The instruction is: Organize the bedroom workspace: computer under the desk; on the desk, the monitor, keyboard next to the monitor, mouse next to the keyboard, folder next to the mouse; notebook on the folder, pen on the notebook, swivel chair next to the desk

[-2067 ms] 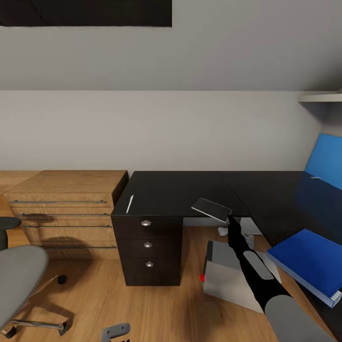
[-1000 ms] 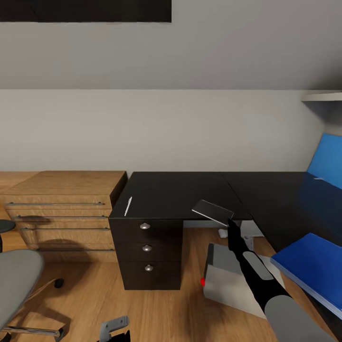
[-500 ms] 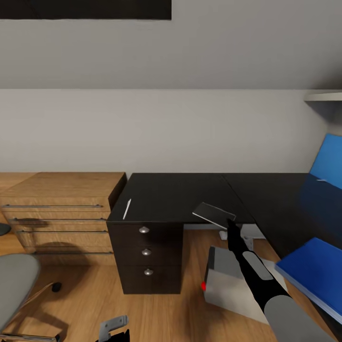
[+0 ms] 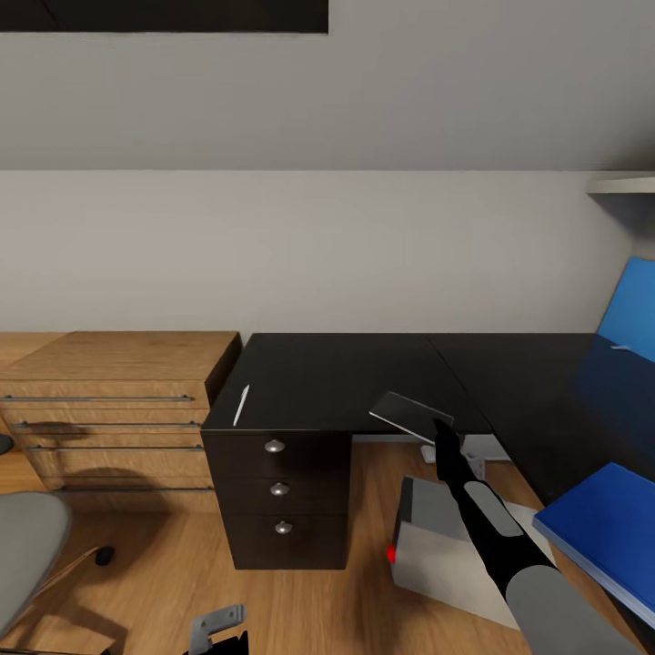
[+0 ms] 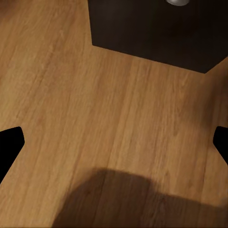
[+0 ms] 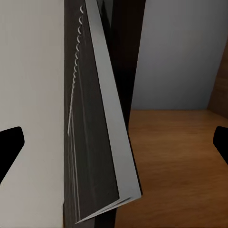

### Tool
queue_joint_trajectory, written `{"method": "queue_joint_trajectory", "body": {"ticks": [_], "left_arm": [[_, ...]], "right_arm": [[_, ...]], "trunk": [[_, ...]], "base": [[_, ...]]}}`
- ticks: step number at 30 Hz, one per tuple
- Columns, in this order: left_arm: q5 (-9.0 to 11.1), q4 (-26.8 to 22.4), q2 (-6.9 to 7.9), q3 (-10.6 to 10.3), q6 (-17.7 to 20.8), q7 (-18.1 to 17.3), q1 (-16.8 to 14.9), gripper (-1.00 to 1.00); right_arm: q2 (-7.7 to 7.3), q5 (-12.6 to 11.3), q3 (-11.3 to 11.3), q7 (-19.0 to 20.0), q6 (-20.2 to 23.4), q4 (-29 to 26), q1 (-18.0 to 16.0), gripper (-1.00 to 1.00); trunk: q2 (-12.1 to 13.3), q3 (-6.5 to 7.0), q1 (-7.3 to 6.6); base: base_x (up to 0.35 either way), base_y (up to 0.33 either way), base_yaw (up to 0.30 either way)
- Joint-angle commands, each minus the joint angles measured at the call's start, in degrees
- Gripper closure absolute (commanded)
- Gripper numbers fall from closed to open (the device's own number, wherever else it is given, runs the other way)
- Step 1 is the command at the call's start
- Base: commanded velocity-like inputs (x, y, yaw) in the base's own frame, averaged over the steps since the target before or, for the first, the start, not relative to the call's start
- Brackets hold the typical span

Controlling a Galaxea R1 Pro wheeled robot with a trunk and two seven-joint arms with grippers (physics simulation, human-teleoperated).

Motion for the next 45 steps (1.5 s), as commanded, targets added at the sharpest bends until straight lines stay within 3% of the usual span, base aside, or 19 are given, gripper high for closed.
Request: {"method": "queue_joint_trajectory", "body": {"ticks": [1,14,15,34,45], "left_arm": [[0.2,-0.1,0.04,-0.1,0.2,0.4,0.0,-1.0],[0.3,-0.1,0.03,-0.1,0.2,0.4,0.0,-1.0],[0.3,-0.1,0.03,-0.1,0.2,0.4,0.0,-1.0],[0.4,-0.1,0.07,-0.1,0.2,0.5,0.0,-1.0],[0.2,-0.1,-0.04,-0.3,0.2,0.5,0.0,-1.0]], "right_arm": [[-0.08,-0.6,0.4,0.2,-0.4,0.0,0.0,-1.0],[-0.08,-0.6,0.4,0.2,-0.4,0.0,0.0,-1.0],[-0.08,-0.6,0.4,0.1,-0.4,0.0,0.0,1.0],[-0.08,-0.5,0.4,0.2,-0.6,-0.2,0.0,1.0],[-0.06,0.5,0.8,1.1,-0.7,-4.4,0.0,1.0]], "trunk": [[0.0,-0.04,0.0],[0.0,-0.04,0.0],[0.0,-0.04,0.0],[0.0,-0.04,0.0],[4.4,1.93,-2.42]], "base": [[0.017,0.0,0.0],[0.004,0.0,0.0],[0.0,0.0,0.0],[0.0,0.0,0.0],[0.0,0.0,0.0]]}}
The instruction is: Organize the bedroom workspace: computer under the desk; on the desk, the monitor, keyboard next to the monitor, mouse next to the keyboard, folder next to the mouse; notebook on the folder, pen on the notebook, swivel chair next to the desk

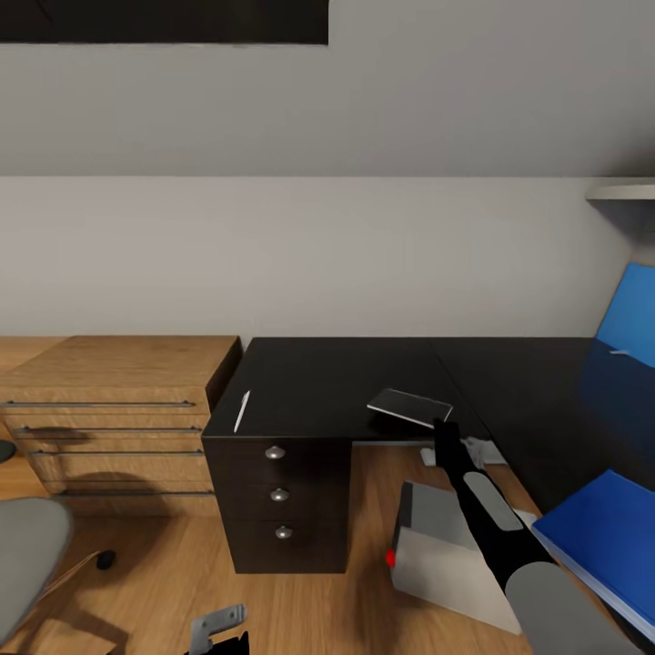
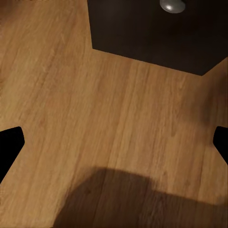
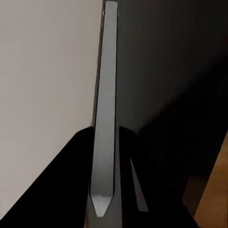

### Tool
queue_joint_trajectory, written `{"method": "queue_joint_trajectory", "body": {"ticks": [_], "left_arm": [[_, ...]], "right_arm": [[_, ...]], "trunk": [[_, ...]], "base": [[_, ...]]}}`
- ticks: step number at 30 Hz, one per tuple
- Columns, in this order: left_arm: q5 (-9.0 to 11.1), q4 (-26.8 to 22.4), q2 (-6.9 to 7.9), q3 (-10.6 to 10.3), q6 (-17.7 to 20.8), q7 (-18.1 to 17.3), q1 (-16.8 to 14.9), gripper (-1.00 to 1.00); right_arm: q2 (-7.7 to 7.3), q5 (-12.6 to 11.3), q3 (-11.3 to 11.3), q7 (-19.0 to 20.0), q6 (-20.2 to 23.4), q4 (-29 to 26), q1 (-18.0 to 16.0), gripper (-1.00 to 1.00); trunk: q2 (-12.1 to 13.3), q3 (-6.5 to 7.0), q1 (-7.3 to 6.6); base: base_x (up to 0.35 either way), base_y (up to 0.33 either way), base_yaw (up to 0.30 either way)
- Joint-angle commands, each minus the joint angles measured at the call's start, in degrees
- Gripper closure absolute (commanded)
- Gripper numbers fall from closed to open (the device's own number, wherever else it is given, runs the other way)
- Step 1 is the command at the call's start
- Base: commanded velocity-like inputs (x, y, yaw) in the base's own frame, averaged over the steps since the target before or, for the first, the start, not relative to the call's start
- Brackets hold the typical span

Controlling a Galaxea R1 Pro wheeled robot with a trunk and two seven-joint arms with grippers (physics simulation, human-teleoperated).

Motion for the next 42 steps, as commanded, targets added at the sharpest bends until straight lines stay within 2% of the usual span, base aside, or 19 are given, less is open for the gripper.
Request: {"method": "queue_joint_trajectory", "body": {"ticks": [1,6,9,15,20,22,29,33,40,41,42], "left_arm": [[0.2,-0.1,0.04,-0.2,0.2,0.4,0.0,-1.0],[0.2,-0.2,0.02,-0.5,0.2,0.5,0.0,-1.0],[0.3,-0.1,0.02,-0.3,0.2,0.5,0.0,-1.0],[0.4,-0.1,0.02,-0.2,0.2,0.5,0.0,-1.0],[0.5,0.1,0.02,-0.4,0.2,0.4,0.0,-1.0],[0.5,0.8,-0.04,-0.4,0.2,0.4,0.0,-1.0],[0.6,1.6,-0.27,-0.3,0.2,0.3,0.0,-1.0],[0.6,2.0,-0.25,-0.3,0.2,0.3,0.0,-1.0],[0.6,2.1,-0.23,-0.2,0.3,0.3,0.0,-1.0],[0.6,2.2,-0.17,0.1,0.3,0.3,0.0,-1.0],[0.7,2.2,-0.19,1.5,0.3,0.3,0.0,-1.0]], "right_arm": [[-0.07,-0.5,0.4,0.6,-0.4,0.0,0.0,1.0],[0.03,0.5,0.5,3.8,-0.5,-0.4,0.0,1.0],[0.11,1.8,0.6,4.8,-0.6,-3.1,0.4,1.0],[0.03,4.3,0.5,4.9,-0.6,-8.8,1.9,1.0],[-0.08,4.7,0.5,3.9,-0.3,-12.7,2.8,1.0],[-0.3,4.8,0.4,3.9,-0.2,-17.2,5.3,1.0],[-0.19,4.8,0.5,3.4,-0.3,-24.2,8.9,1.0],[0.0,4.7,0.5,0.8,-0.4,-26.3,10.4,1.0],[0.01,4.7,0.3,-3.1,-0.6,-27.1,10.8,1.0],[-0.02,4.7,0.3,-3.8,-0.6,-27.1,10.9,1.0],[-0.06,4.7,0.1,-4.7,-0.6,-27.1,10.9,1.0]], "trunk": [[0.4,0.14,-0.23],[2.4,1.04,-1.33],[3.6,1.58,-1.98],[6.0,2.65,-3.3],[8.0,3.55,-4.4],[8.8,3.91,-4.84],[11.6,5.17,-6.38],[13.2,5.88,-7.26],[16.0,7.12,-8.79],[16.0,7.08,-8.79],[16.0,7.02,-8.79]], "base": [[0.0,0.0,0.0],[0.0,0.0,0.0],[-0.03,0.0,0.0],[-0.231,0.0,0.0],[-0.329,0.0,0.0],[-0.337,-0.04,0.0],[-0.338,-0.085,0.0],[-0.338,-0.104,0.0],[-0.294,-0.087,-0.009],[-0.082,-0.022,-0.12],[-0.034,-0.009,-0.167]]}}
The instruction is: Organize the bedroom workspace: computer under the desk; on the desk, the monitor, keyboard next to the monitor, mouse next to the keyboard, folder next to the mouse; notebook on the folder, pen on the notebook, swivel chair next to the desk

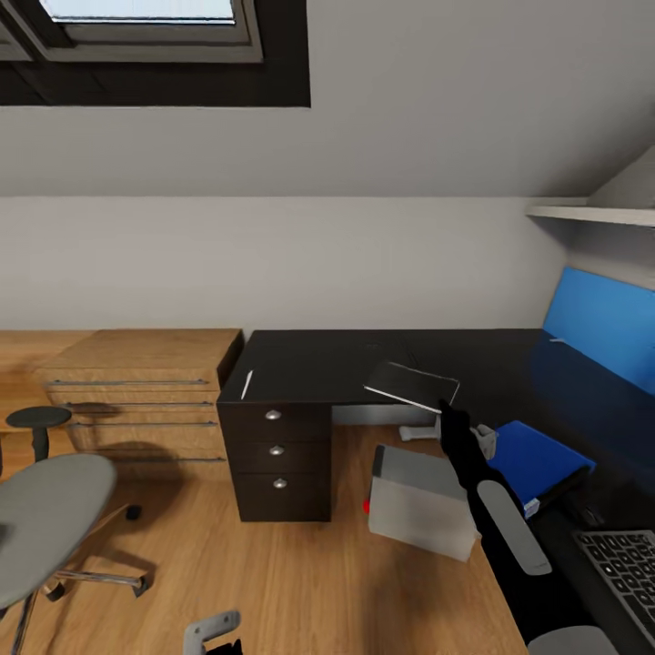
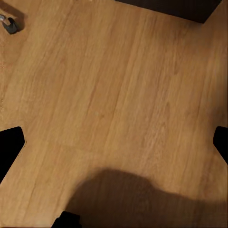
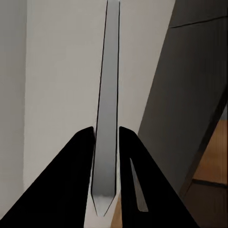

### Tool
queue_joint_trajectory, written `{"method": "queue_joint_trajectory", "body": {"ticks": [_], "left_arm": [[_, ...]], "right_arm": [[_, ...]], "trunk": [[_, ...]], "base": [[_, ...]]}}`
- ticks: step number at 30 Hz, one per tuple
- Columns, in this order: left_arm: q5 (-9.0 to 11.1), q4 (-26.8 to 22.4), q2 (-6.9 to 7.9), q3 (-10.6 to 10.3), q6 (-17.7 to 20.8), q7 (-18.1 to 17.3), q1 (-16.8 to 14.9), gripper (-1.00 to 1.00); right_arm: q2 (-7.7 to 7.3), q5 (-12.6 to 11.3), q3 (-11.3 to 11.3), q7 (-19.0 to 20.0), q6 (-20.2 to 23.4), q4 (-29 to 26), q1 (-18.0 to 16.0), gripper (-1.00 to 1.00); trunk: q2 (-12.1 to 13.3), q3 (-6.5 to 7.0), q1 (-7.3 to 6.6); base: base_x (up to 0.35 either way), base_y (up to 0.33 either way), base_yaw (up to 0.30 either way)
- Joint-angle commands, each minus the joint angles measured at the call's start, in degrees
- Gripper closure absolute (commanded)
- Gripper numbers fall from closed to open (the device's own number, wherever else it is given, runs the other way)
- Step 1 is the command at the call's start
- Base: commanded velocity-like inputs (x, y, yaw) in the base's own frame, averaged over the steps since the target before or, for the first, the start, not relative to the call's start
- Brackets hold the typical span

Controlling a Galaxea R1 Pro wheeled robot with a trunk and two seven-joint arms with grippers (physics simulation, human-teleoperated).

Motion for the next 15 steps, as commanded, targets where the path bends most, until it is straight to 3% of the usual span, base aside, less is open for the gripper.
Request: {"method": "queue_joint_trajectory", "body": {"ticks": [1,5,15], "left_arm": [[0.3,-0.1,0.03,0.4,0.2,0.4,0.0,-1.0],[0.2,-0.1,0.0,2.3,0.2,0.4,0.0,-1.0],[0.2,0.8,-0.01,2.8,0.1,0.4,0.0,-1.0]], "right_arm": [[-0.08,-0.6,0.1,-0.2,-0.5,0.0,0.0,1.0],[-0.1,-0.6,-1.2,-1.6,-2.4,0.1,0.0,1.0],[-0.2,-0.6,-1.9,-4.7,-5.5,0.3,0.0,1.0]], "trunk": [[0.0,-0.1,0.0],[0.0,-0.35,0.0],[0.0,-0.96,0.0]], "base": [[-0.027,-0.007,-0.173],[-0.01,-0.003,-0.191],[-0.001,0.0,-0.208]]}}
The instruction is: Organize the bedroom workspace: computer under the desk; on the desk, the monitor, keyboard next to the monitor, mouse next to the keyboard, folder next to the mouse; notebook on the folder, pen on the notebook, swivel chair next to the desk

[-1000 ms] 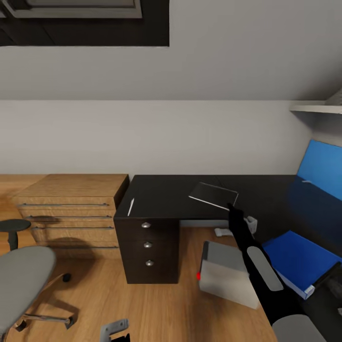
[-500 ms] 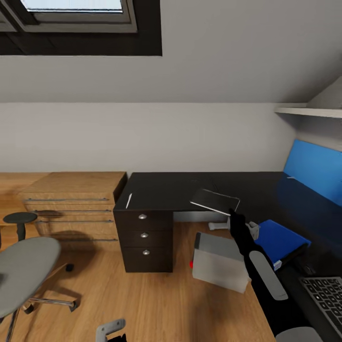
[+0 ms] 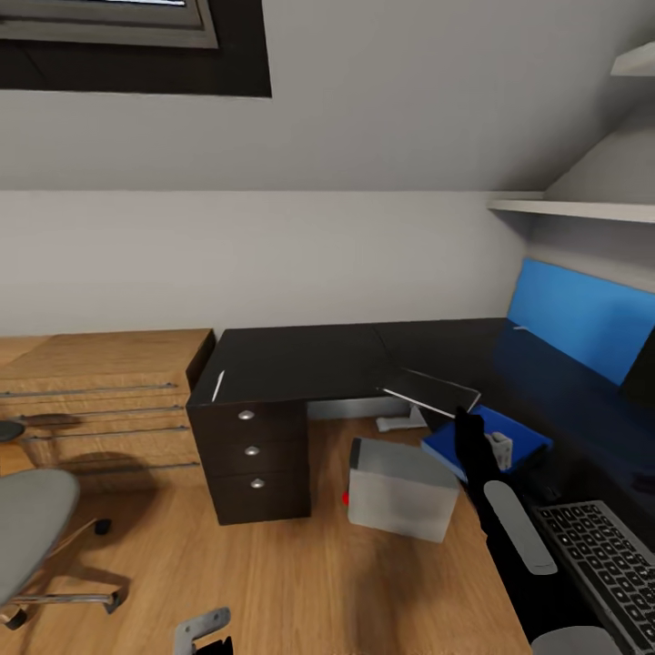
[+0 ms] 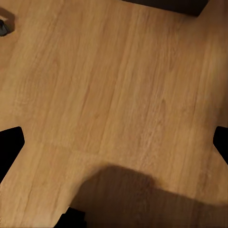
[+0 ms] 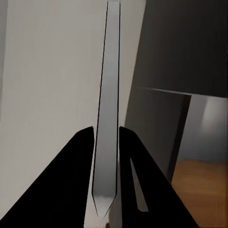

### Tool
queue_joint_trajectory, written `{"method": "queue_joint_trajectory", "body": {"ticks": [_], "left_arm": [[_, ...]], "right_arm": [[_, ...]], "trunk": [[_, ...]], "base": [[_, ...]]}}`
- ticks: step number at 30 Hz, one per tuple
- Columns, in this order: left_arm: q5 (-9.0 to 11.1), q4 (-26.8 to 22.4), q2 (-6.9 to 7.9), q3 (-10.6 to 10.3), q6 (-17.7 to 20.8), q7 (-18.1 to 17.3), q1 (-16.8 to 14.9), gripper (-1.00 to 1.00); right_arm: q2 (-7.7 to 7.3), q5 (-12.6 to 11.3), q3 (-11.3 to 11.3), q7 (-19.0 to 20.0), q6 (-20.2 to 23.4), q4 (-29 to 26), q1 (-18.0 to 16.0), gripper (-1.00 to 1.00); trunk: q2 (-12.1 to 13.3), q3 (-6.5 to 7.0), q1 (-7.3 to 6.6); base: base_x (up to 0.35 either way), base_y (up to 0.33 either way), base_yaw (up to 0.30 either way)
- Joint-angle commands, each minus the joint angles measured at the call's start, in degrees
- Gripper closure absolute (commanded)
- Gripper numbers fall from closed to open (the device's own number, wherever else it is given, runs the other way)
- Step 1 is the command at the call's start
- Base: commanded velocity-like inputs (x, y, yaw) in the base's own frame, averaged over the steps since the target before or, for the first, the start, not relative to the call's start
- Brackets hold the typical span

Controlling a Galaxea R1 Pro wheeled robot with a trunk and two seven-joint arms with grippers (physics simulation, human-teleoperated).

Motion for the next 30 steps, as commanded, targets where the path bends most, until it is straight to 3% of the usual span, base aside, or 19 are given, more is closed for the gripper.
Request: {"method": "queue_joint_trajectory", "body": {"ticks": [1,24,30], "left_arm": [[0.2,0.0,0.04,-0.1,0.2,0.4,0.0,-1.0],[0.1,0.2,0.06,-0.1,0.2,0.4,0.0,-1.0],[0.3,0.2,0.22,0.2,0.2,0.4,0.0,-1.0]], "right_arm": [[-0.07,-0.5,0.2,-0.1,-0.7,0.0,0.0,1.0],[0.04,-0.4,0.2,-0.2,-1.7,0.3,0.0,1.0],[0.03,-0.5,0.2,0.1,-1.6,0.5,0.0,1.0]], "trunk": [[0.0,-0.11,0.0],[0.0,-1.3,0.0],[0.0,-1.4,0.0]], "base": [[0.0,0.0,-0.219],[0.0,0.0,-0.233],[0.0,0.0,-0.077]]}}
